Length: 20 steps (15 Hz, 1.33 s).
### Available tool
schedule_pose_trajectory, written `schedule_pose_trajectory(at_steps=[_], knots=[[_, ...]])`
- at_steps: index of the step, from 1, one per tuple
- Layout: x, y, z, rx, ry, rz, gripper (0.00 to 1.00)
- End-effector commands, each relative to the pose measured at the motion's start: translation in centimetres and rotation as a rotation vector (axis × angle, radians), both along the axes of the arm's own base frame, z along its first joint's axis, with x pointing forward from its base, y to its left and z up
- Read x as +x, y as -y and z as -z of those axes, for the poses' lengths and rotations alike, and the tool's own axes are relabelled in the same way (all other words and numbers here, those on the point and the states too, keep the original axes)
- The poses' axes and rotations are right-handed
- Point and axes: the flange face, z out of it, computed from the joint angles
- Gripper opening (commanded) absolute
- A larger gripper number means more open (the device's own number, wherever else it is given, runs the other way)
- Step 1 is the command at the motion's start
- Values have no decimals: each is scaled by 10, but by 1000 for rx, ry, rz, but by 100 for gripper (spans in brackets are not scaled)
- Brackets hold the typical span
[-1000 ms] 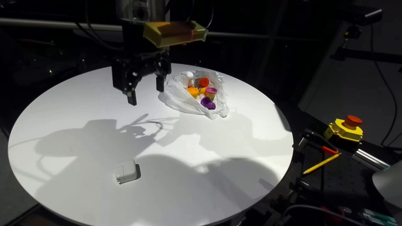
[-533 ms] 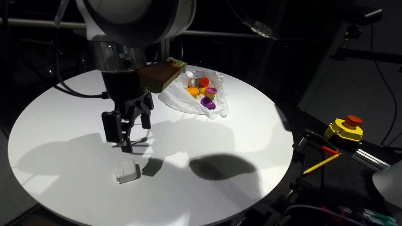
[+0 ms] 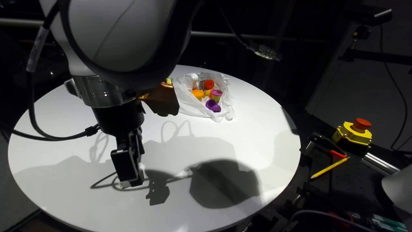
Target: Pick up all the objects surrounding the white plate and arrange them on the plate
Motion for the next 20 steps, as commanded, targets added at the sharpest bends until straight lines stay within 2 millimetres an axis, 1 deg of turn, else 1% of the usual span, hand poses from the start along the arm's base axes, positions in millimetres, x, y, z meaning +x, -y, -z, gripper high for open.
schedule_pose_trajectory(at_steps=[1,3,6,10,11,12,13,14,15,16,18,19,20], knots=[[1,-10,12,-21,47,-194,100],[1,-14,21,-29,90,-265,100],[3,-19,32,3,140,-313,100],[4,-21,38,23,182,-348,100],[5,-20,37,23,187,-349,98],[6,-20,36,23,191,-350,74],[7,-19,33,18,199,-349,73],[9,-18,31,12,211,-346,70],[12,-16,28,5,221,-343,63],[15,-14,25,0,236,-339,53],[21,-10,19,-12,254,-326,39],[25,-6,15,-24,262,-317,30],[29,-3,13,-31,267,-310,27]])
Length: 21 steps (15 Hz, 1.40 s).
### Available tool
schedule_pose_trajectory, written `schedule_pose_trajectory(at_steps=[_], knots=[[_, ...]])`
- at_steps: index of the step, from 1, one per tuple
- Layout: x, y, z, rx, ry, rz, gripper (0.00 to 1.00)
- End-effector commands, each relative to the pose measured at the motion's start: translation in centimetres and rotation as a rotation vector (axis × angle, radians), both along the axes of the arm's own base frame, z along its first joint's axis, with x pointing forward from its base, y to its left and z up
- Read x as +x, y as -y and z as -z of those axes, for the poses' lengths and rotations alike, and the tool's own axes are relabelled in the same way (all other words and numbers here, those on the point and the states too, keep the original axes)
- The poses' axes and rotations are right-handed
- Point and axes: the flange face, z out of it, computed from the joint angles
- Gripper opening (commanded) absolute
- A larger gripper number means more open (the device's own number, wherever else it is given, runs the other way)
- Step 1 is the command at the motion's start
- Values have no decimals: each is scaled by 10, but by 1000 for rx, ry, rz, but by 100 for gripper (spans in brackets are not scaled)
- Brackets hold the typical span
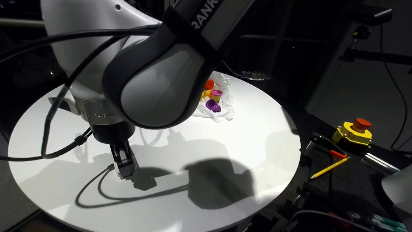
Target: Pick up all the objects surrounding the white plate and arrange them on the plate
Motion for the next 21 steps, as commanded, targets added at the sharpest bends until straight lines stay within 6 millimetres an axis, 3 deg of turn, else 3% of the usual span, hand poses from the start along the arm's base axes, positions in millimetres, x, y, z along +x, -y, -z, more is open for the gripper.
schedule_pose_trajectory(at_steps=[1,5,8,11,13,16,21], knots=[[18,8,-24,-29,72,43,27],[62,57,-82,-37,177,241,27],[91,114,-124,-45,258,392,27],[101,178,-154,-65,322,552,27],[104,218,-161,-94,346,664,27],[104,272,-149,-154,350,836,27],[83,327,-120,-214,287,1021,27]])
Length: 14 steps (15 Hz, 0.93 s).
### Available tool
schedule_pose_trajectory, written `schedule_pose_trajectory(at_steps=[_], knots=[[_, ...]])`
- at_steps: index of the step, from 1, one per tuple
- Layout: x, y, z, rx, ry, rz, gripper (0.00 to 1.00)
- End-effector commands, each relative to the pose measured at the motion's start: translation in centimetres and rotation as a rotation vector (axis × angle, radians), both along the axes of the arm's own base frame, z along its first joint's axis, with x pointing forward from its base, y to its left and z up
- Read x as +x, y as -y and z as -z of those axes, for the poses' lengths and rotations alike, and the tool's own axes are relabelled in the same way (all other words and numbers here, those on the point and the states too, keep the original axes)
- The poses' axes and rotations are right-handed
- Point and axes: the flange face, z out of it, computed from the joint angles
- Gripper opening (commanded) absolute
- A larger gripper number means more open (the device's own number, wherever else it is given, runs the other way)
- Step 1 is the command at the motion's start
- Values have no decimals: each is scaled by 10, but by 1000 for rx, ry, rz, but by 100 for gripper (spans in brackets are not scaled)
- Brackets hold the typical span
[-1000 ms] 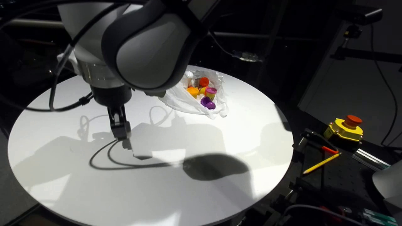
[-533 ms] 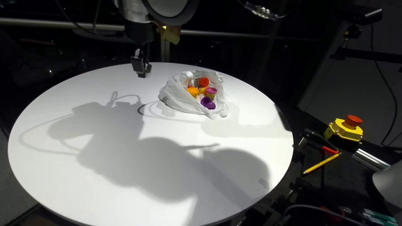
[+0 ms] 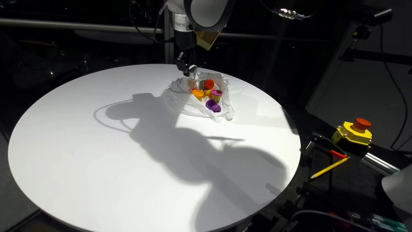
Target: Pick up all the objects surrounding the white plate and arrange them on the plate
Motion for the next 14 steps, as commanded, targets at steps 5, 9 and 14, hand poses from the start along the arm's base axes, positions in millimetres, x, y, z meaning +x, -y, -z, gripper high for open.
schedule_pose_trajectory(at_steps=[5,9,14], knots=[[-22,38,15,-5,-26,155,27],[-15,47,30,-4,-36,168,27],[-10,58,27,27,47,208,90]])
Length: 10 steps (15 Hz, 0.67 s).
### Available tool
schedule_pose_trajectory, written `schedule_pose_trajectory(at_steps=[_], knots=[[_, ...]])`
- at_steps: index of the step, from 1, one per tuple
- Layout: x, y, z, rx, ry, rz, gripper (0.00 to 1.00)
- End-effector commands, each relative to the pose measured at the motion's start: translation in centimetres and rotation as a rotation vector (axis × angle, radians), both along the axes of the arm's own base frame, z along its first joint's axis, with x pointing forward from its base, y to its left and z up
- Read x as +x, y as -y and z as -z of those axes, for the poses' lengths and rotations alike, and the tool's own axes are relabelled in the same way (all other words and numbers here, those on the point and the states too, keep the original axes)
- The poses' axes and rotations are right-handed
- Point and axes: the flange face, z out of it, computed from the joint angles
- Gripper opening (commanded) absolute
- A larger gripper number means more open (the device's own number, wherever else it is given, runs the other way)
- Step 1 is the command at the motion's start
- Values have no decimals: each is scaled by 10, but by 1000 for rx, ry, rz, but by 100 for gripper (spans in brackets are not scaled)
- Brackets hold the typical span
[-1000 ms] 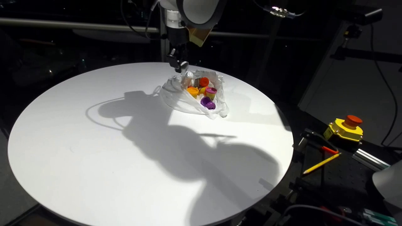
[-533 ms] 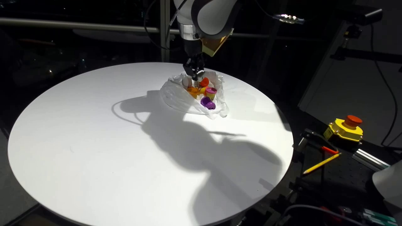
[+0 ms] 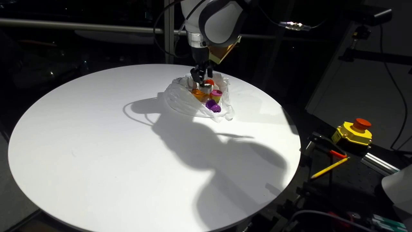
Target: Pick up all the objects surrounding the white plate and arrange them on the plate
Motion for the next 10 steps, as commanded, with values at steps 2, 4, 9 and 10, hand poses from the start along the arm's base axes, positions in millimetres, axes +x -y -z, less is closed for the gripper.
schedule_pose_trajectory(at_steps=[2,4,9,10], knots=[[10,3,-40,47,179,54,100],[5,0,-75,82,262,96,100],[-33,-29,-162,131,293,87,100],[-47,-37,-174,118,258,76,100]])
